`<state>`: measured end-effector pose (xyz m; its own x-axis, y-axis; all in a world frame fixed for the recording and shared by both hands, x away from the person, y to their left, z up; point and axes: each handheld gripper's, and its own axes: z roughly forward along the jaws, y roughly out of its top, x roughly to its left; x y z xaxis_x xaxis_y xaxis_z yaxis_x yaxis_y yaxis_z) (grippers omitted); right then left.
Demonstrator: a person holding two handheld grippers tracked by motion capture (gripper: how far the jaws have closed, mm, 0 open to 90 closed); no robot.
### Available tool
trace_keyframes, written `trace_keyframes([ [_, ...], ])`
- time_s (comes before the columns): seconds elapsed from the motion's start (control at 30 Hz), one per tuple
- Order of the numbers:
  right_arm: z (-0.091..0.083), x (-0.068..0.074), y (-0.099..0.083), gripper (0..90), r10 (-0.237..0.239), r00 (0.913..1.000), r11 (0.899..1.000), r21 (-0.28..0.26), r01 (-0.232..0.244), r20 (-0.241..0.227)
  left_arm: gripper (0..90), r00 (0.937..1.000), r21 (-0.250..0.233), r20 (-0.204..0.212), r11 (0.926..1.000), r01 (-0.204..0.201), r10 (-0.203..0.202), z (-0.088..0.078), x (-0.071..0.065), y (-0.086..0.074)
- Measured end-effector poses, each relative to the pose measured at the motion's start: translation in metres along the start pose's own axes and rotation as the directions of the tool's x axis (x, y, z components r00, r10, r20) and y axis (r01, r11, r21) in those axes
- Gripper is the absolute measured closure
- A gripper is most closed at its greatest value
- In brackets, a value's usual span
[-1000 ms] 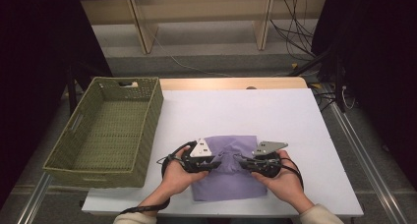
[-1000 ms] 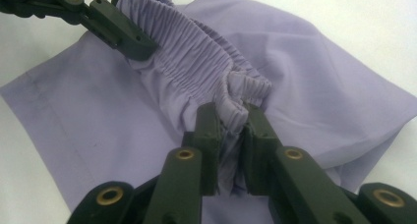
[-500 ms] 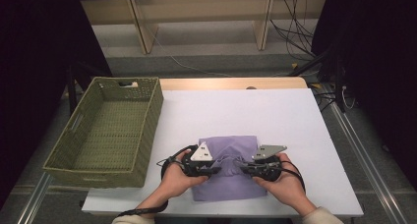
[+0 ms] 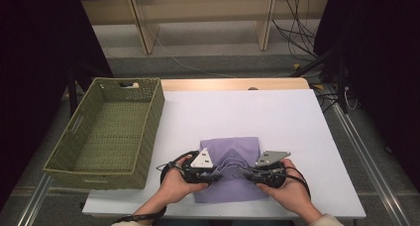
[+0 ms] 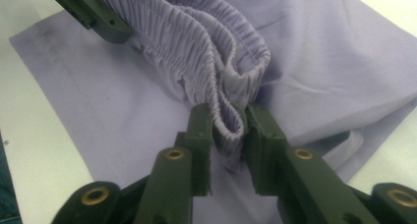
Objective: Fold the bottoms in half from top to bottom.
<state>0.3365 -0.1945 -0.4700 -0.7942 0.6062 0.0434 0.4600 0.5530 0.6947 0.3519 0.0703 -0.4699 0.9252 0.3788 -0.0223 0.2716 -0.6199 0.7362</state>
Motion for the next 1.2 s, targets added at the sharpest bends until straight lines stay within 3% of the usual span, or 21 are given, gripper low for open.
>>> trace_keyframes([
  [0.4,-0.007,0.000,-0.008,61.0,0.024,0.9997,1.000,-0.012,-0.024,-0.005,63.8,0.9998,0.024,0.013,0.9996,-0.012,0.012,-0.003,-0.006,-0.003],
  [0.5,-0.011,0.000,-0.009,58.4,0.027,0.9996,0.998,-0.050,-0.027,-0.006,60.6,0.9998,0.036,0.021,0.9993,-0.008,0.007,-0.004,-0.006,-0.003],
  [0.67,-0.020,-0.005,-0.006,56.8,0.047,0.9989,0.987,-0.155,-0.047,-0.005,56.3,0.9985,0.001,0.043,0.9994,0.035,-0.035,-0.016,-0.003,0.003],
  [0.83,-0.026,-0.010,-0.002,68.8,0.089,0.9960,0.972,-0.218,-0.087,0.000,57.2,0.9968,-0.050,0.053,0.9968,0.062,-0.059,-0.027,0.001,0.008],
  [0.9,-0.027,-0.012,-0.001,77.1,0.099,0.9950,0.972,-0.216,-0.095,0.009,59.3,0.9970,-0.066,0.040,0.9954,0.069,-0.066,-0.030,0.003,0.009],
  [1.0,-0.025,-0.015,0.001,85.9,0.120,0.9925,0.972,-0.207,-0.113,0.022,69.9,0.9939,-0.106,0.027,0.9884,0.109,-0.107,-0.033,0.005,0.010],
  [1.13,-0.021,-0.019,0.006,89.2,0.130,0.9908,0.973,-0.197,-0.120,0.039,79.8,0.9888,-0.153,0.007,0.9771,0.148,-0.149,-0.036,0.008,0.012],
  [1.2,-0.017,-0.022,0.010,89.3,0.134,0.9900,0.973,-0.194,-0.123,0.044,82.1,0.9850,-0.162,-0.026,0.9730,0.164,-0.171,-0.035,0.011,0.012],
])
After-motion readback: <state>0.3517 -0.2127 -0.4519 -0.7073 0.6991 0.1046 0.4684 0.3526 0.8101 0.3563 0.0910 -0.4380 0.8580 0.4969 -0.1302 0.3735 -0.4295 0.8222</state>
